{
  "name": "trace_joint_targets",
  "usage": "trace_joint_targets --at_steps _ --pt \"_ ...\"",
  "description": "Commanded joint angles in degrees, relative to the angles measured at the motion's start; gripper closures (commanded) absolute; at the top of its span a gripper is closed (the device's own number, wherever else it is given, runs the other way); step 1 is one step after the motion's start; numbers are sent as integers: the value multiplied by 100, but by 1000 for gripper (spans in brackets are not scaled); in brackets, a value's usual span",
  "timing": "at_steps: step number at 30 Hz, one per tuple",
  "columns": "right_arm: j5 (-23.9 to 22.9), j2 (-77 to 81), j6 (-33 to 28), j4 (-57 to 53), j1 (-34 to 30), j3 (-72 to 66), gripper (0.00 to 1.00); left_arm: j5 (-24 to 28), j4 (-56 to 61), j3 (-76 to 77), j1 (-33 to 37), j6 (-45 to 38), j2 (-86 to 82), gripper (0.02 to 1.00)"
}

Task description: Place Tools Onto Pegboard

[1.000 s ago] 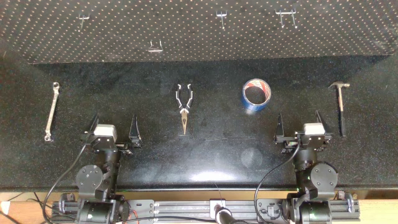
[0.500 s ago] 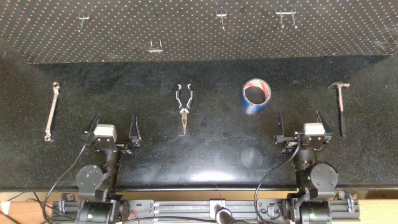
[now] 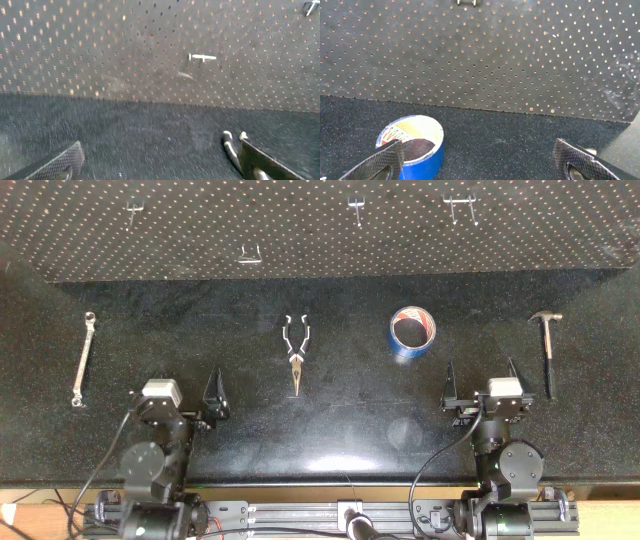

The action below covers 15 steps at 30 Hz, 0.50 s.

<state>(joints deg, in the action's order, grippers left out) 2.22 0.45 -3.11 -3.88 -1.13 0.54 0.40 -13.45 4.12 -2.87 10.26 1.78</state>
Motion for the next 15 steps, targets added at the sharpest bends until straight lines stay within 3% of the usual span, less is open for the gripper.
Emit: trace_joint_targets --at_steps 1,5,7,12,15 --pt "-31 -39 -17 -13 -20 -31 27 138 -2284 1821 181 413 1300 25" --pt "-31 -39 -17 -13 -20 -31 27 219 -3792 3794 800 284 3029 25" --pt "-31 -39 -17 -13 -20 -31 27 -70 -4360 4793 1147 9 3779 25" --pt "-31 -39 -17 -13 -20 -31 25 -144 -6299 7125 1978 -1565 5654 25" --pt "-31 -39 -17 -13 -20 -31 27 -142 -6878 7405 2312 -1834 6426 25"
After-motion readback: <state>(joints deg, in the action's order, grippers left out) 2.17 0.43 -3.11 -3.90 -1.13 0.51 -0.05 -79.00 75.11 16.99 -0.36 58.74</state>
